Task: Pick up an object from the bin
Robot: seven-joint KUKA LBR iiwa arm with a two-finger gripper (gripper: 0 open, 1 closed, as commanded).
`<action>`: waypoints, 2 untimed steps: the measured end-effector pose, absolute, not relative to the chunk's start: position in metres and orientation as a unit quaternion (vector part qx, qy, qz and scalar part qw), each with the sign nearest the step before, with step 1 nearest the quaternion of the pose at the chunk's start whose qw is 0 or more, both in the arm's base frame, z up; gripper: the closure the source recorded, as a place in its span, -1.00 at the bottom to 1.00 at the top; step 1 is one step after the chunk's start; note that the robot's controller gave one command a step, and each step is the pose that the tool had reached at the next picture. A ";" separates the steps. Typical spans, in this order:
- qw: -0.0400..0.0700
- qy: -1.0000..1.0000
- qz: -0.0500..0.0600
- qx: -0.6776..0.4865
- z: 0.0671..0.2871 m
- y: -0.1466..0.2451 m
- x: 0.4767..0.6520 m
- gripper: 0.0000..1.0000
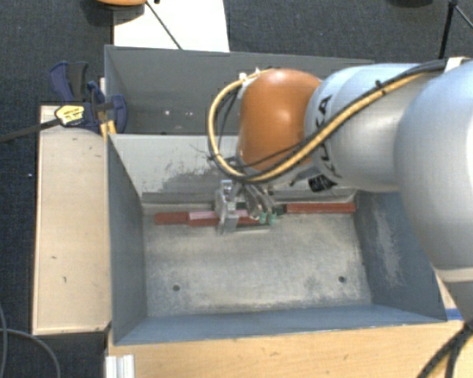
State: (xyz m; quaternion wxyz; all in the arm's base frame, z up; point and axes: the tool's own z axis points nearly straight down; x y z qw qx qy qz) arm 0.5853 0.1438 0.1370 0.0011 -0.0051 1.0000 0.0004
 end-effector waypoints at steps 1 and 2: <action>0.001 1.000 0.000 -0.005 0.137 0.144 0.585 1.00; 0.001 1.000 0.000 -0.003 0.238 0.148 0.570 1.00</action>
Offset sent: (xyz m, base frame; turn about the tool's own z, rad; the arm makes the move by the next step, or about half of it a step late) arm -0.0157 0.0042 0.1000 0.0057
